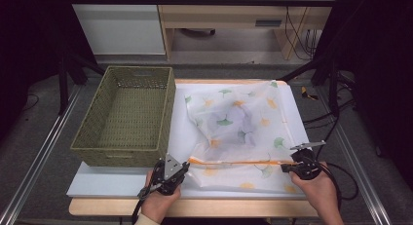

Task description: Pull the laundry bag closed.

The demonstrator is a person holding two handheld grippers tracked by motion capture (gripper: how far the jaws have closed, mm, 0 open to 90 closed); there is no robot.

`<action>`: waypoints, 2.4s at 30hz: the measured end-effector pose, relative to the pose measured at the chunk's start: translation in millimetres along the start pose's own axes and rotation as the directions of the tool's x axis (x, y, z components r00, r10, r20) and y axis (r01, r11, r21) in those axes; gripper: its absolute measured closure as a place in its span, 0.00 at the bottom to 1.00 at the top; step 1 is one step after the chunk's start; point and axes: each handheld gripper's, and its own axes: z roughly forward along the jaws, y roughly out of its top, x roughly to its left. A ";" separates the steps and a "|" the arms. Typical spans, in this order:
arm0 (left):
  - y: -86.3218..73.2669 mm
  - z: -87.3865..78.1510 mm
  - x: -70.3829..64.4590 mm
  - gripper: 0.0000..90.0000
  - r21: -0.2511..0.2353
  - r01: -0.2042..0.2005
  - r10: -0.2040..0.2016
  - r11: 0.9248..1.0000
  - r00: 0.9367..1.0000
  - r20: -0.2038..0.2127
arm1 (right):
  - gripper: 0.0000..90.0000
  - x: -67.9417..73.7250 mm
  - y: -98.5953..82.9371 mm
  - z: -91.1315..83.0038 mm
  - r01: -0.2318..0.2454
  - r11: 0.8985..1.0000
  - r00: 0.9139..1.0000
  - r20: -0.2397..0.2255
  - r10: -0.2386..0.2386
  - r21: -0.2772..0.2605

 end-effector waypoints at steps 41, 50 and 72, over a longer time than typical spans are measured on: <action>-1.0 1.3 2.5 0.98 0.012 0.001 -0.001 1.000 1.000 -0.016 | 1.00 -35.3 -12.9 -5.1 -0.100 0.995 0.992 0.071 0.100 -0.004; -1.3 2.7 0.1 0.98 0.020 -0.010 0.011 1.000 1.000 -0.019 | 1.00 -36.2 -13.7 -4.8 -0.108 0.994 0.991 0.083 0.108 0.002; -3.8 5.7 2.4 0.98 0.028 0.004 -0.004 1.000 1.000 -0.020 | 1.00 -42.0 -16.1 -5.2 -0.114 0.993 0.989 0.095 0.115 -0.017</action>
